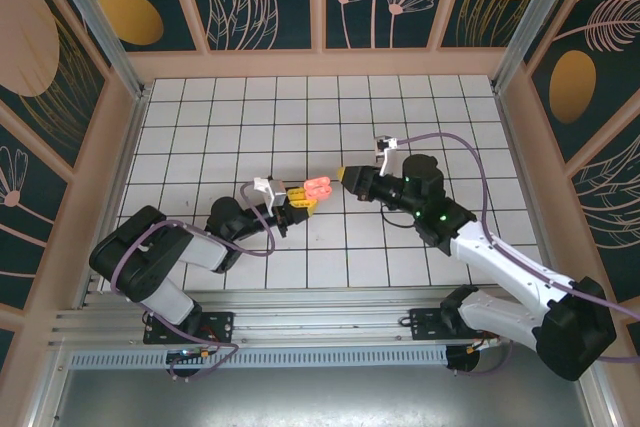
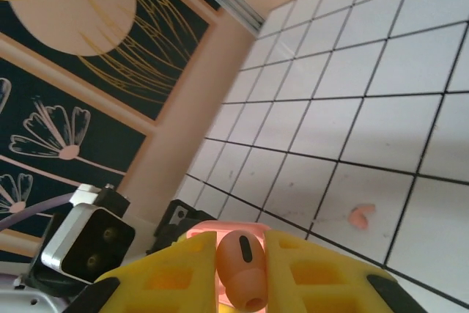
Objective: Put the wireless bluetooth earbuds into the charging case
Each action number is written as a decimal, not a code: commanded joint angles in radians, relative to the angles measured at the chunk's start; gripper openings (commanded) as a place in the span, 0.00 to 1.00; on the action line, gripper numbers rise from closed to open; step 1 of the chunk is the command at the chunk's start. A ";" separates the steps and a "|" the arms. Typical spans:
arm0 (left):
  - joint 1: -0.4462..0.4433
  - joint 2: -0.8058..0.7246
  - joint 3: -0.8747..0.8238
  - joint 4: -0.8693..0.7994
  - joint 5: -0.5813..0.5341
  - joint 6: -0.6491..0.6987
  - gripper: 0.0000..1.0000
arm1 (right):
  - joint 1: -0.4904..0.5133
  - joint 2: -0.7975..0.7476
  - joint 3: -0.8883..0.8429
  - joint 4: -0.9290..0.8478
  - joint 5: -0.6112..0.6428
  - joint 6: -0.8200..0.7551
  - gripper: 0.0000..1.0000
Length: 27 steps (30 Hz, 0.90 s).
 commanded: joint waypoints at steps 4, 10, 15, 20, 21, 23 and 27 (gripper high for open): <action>0.006 -0.011 0.031 0.039 0.020 0.005 0.02 | 0.012 -0.013 -0.054 0.171 -0.032 0.061 0.21; 0.005 0.001 0.036 0.067 0.017 -0.012 0.02 | 0.024 0.005 -0.069 0.213 -0.031 0.083 0.21; 0.007 -0.005 0.043 0.066 0.013 -0.019 0.02 | 0.033 0.031 -0.068 0.239 -0.032 0.088 0.21; 0.005 -0.002 0.049 0.068 0.014 -0.025 0.03 | 0.046 0.052 -0.066 0.245 -0.029 0.088 0.21; 0.006 0.000 0.050 0.073 0.015 -0.028 0.03 | 0.046 0.056 -0.065 0.246 -0.029 0.086 0.21; 0.007 0.002 0.052 0.079 0.015 -0.033 0.03 | 0.046 0.062 -0.065 0.252 -0.028 0.088 0.21; 0.006 0.002 0.053 0.092 0.016 -0.045 0.03 | 0.054 0.072 -0.067 0.260 -0.025 0.091 0.21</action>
